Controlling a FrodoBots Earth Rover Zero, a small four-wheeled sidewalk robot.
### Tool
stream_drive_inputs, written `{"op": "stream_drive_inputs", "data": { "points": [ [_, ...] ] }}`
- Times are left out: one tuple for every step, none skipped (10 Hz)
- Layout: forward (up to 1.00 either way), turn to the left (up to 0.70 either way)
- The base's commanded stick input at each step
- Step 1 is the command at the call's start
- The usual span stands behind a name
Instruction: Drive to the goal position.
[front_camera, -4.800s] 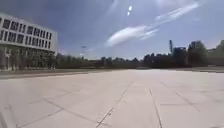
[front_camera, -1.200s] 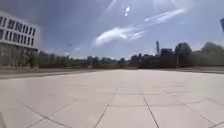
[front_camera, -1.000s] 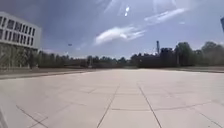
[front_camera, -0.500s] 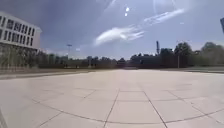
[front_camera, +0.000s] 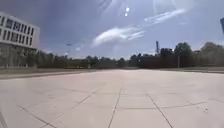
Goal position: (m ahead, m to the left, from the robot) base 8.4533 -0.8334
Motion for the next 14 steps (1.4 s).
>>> {"op": "stream_drive_inputs", "data": {
  "points": [
    [0.70, -0.01],
    [0.70, -0.02],
    [0.70, -0.13],
    [0.70, -0.31],
    [0.70, -0.28],
    [0.70, -0.16],
    [0.70, -0.01],
    [0.70, -0.01],
    [0.70, -0.01],
    [0.70, -0.01],
    [0.70, -0.01],
    [0.70, -0.01],
    [0.70, -0.01],
    [0.70, -0.01]
  ]
}}
